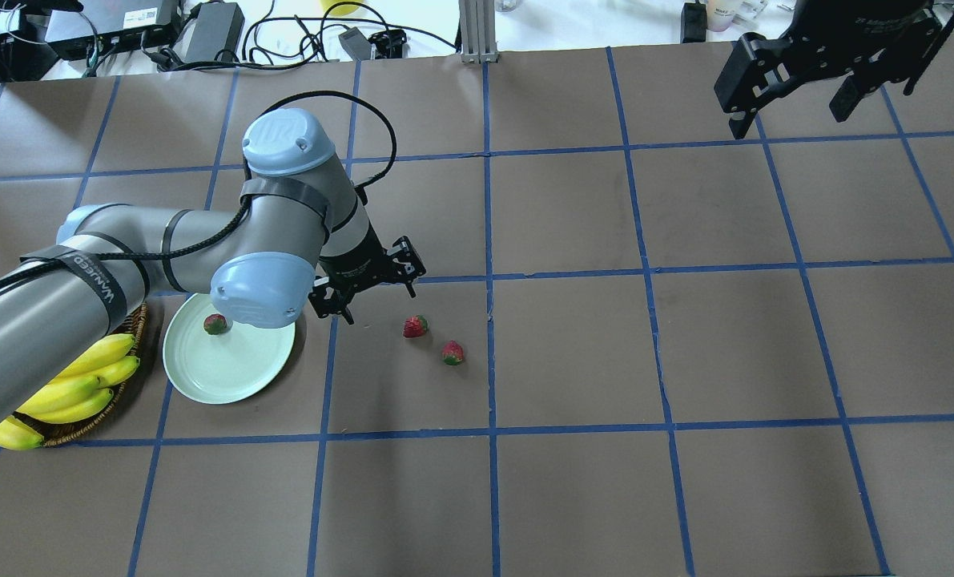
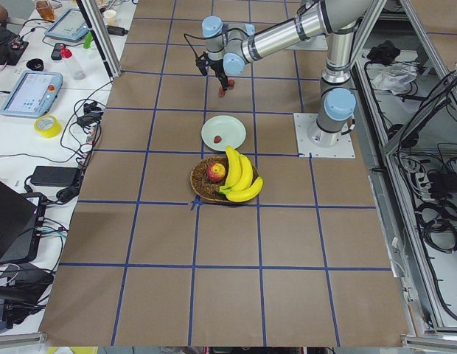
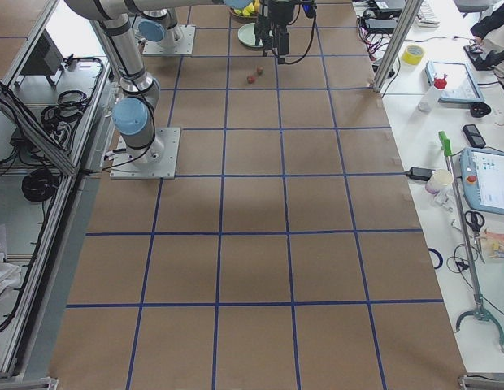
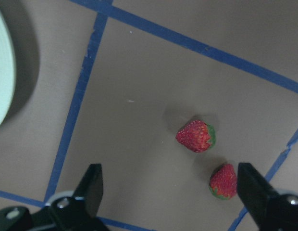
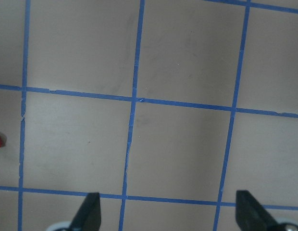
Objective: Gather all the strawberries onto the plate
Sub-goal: 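Grasp the strawberry nearer the plate with the left gripper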
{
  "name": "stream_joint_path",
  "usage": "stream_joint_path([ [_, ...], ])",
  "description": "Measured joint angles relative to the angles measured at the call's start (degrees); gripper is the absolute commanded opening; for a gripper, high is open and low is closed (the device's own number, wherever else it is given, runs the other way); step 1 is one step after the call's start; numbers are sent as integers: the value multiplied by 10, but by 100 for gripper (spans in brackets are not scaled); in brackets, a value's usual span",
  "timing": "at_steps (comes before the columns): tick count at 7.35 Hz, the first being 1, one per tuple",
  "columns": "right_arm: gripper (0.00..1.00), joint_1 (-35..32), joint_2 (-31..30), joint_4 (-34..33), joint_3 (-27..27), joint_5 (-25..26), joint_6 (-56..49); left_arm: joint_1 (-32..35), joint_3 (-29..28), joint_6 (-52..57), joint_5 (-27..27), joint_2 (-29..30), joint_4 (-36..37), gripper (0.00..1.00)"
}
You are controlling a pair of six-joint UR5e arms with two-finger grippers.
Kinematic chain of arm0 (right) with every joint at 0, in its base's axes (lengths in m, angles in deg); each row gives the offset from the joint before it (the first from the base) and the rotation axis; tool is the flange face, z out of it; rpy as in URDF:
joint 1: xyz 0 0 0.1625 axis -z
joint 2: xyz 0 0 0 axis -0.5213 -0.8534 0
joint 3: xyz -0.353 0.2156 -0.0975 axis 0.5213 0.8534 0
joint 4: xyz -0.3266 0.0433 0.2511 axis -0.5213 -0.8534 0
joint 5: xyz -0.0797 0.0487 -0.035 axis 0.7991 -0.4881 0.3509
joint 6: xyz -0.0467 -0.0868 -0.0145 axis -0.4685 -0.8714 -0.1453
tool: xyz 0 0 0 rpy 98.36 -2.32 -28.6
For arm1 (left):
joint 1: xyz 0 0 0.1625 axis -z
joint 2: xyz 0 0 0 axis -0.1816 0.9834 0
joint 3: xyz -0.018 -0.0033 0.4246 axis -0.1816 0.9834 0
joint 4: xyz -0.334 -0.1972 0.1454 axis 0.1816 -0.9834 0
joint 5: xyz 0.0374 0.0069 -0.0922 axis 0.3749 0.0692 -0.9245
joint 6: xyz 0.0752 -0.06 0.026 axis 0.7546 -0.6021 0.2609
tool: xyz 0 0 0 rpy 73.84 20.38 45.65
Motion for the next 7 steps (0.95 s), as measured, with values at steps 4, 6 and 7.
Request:
stream_joint_path([
  [4,100,0,-13,-1,-10,-13,1,15,7,-28,0,50,53,100],
  [6,100,0,-17,0,-13,-14,1,16,8,-29,0,64,65,82],
  [7,100,0,-18,-1,-13,-13,2,16,10,-28,-1,68,66,66],
])
